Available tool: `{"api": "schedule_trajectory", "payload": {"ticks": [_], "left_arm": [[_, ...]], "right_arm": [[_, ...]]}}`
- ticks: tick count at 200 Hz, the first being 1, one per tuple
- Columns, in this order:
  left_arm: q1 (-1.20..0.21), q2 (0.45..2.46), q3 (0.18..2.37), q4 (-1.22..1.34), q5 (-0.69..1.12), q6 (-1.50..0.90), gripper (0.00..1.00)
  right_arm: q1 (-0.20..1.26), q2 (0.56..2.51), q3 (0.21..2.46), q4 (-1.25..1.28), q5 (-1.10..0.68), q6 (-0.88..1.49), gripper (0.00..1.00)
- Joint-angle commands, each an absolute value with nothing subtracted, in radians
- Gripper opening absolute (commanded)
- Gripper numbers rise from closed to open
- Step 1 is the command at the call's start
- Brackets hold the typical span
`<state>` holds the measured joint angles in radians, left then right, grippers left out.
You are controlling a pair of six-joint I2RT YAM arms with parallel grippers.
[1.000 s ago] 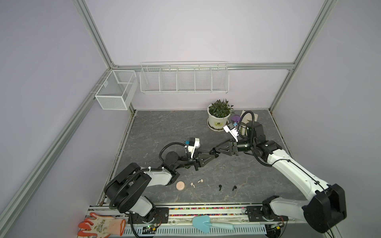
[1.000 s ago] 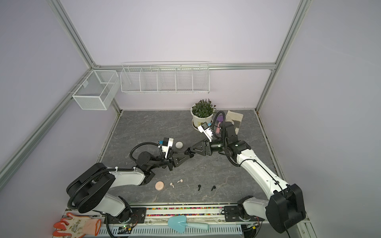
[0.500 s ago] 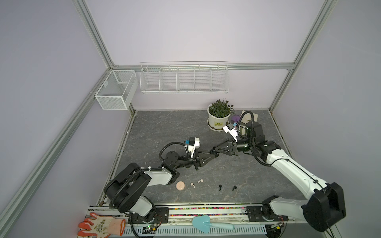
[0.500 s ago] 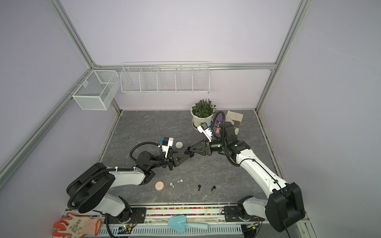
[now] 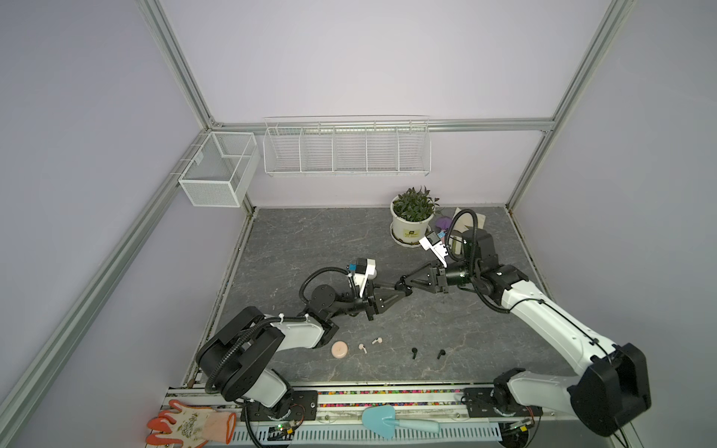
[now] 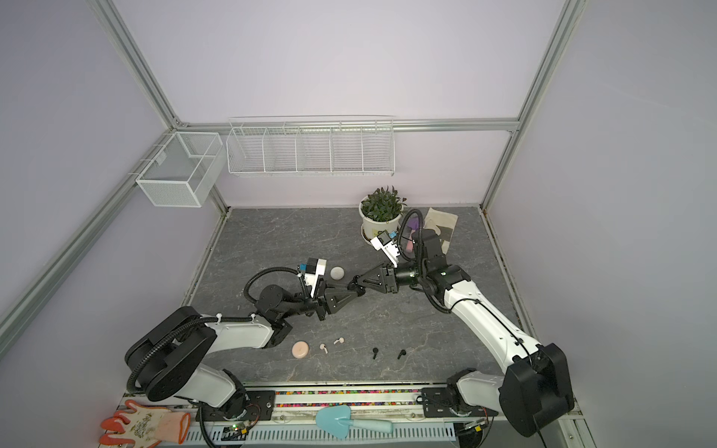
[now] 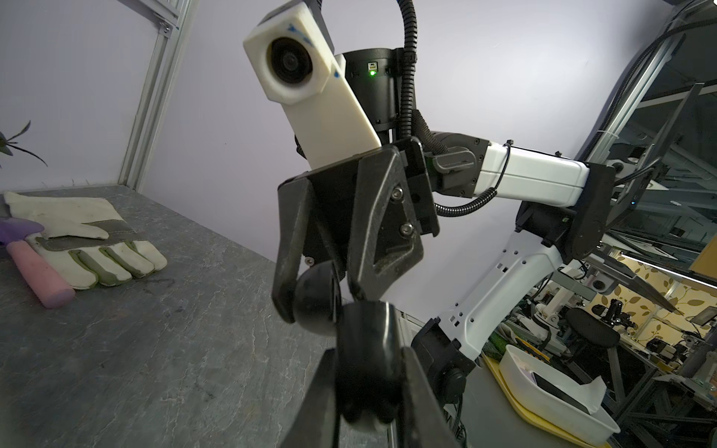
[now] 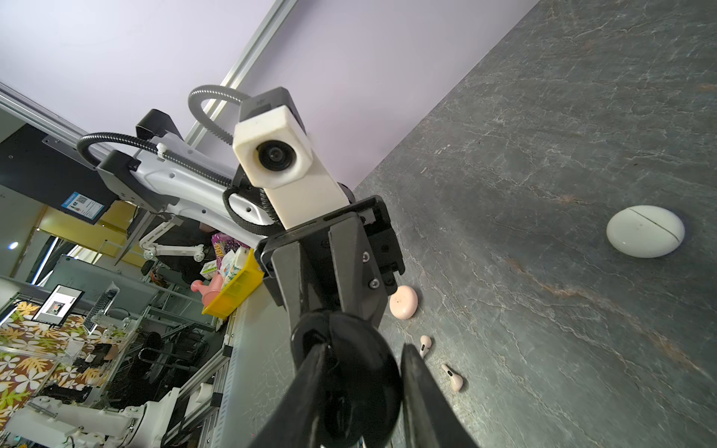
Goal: Insert wireless bluetooth earbuds into charging case
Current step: Open the charging case.
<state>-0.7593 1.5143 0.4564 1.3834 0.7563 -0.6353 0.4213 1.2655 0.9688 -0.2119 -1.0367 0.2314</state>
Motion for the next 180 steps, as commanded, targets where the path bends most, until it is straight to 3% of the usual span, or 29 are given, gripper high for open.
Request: {"api": "schedule_trajectory", "payload": {"ticks": [1, 128, 180], "left_arm": [[-0.755, 1.5, 0.474, 1.418, 0.739, -0.64, 0.0], [-0.755, 1.519, 0.48, 1.417, 0.72, -0.646, 0.0], [-0.755, 1.527, 0.483, 1.417, 0.71, -0.657, 0.12]], "right_arm": [[0.427, 1.267, 0.957, -0.204, -1.066, 0.207, 0.34], [0.428, 1.247, 0.975, -0.257, -1.038, 0.187, 0.26], [0.429, 1.241, 0.989, -0.291, -1.028, 0.17, 0.22]]}}
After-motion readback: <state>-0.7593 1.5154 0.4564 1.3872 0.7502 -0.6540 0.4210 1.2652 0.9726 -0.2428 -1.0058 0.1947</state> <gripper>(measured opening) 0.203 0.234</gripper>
